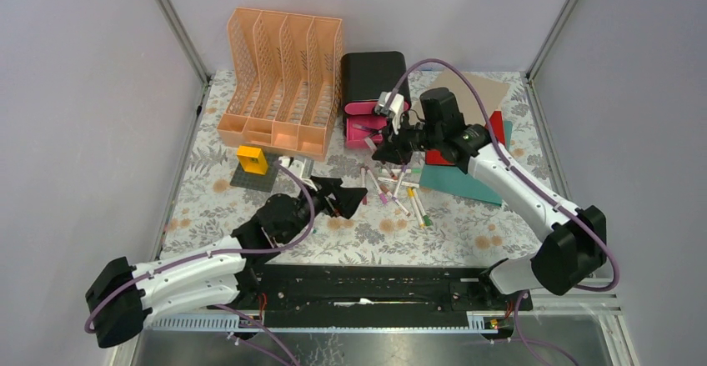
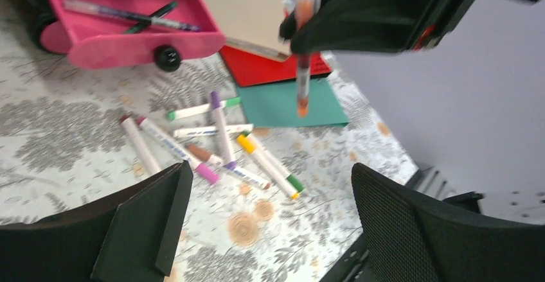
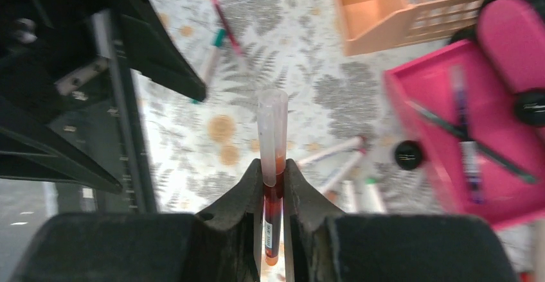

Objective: Organize the desk
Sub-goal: Place the stationery in the drawer.

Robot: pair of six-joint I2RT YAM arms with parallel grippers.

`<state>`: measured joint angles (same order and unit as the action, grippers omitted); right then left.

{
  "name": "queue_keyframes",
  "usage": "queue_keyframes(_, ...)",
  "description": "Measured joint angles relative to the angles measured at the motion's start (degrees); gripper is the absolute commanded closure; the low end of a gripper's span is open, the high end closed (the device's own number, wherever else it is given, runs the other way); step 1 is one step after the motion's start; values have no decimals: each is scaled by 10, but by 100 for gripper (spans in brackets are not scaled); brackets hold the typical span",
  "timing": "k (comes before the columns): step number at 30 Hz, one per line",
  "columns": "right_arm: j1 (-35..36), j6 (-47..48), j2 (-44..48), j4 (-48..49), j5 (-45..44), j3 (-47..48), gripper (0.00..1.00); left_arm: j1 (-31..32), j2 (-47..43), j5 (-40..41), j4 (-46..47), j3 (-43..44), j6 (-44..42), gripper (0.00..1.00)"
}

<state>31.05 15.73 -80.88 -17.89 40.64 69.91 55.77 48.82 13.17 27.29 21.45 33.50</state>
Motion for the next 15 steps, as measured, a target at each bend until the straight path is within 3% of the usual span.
queue_keyframes(8, 0, 204, -52, -36, -148, 85, 100, -12, -5, 42, -133, 14, -18, 1)
queue_keyframes(15, 0, 309, -127, -48, -222, 155, 100, -19, -23, 68, -177, 14, -19, 1)
